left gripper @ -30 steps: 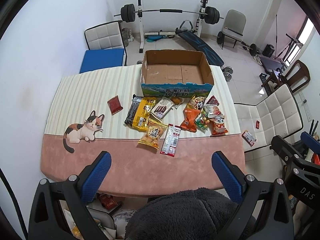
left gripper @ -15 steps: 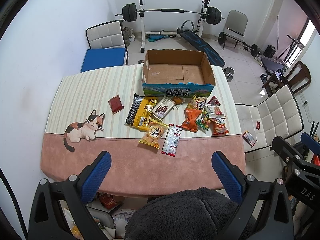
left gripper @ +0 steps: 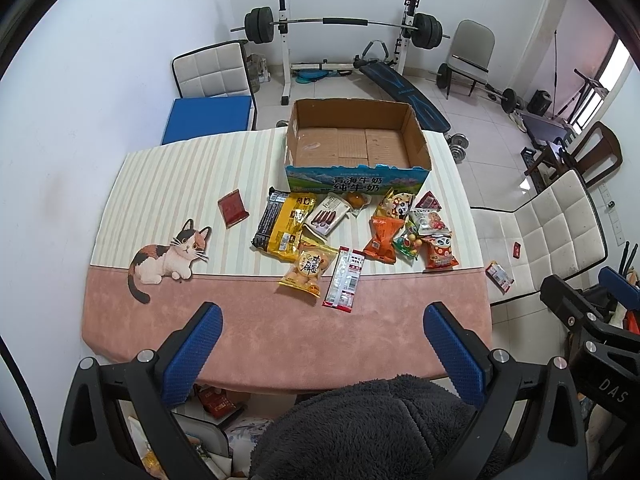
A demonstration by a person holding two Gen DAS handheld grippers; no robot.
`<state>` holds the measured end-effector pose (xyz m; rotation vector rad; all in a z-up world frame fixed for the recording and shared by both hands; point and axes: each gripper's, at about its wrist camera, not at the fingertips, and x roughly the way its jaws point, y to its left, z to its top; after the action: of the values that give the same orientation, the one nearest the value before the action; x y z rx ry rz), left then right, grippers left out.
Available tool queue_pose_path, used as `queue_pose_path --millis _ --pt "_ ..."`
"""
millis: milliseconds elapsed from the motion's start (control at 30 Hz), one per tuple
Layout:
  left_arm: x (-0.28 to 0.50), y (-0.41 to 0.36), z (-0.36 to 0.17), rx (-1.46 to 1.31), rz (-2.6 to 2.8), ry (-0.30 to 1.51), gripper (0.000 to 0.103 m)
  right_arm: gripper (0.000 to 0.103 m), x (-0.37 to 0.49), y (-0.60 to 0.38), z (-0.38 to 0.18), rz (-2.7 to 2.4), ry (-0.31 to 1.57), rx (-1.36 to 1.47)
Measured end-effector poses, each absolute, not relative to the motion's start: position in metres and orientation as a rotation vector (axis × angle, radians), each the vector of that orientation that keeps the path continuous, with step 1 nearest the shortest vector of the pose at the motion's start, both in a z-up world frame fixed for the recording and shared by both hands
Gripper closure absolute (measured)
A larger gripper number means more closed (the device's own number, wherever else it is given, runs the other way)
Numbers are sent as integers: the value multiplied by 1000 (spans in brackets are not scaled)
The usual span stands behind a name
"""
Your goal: Organize snacks
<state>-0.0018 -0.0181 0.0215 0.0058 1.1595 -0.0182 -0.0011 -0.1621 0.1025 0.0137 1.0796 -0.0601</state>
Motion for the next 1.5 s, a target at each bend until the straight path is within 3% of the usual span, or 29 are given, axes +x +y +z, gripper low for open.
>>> queue_pose_path --millis 767,1133,1500 --pt "16 10 2 -47 46 1159 0 0 13 -165 72 -31 1133 70" --pt "108 62 -89 35 145 1237 0 0 102 -162 -66 22 1384 249" --pt "219 66 -247 222 17 1453 0 0 197 -147 -223 -41 1532 504"
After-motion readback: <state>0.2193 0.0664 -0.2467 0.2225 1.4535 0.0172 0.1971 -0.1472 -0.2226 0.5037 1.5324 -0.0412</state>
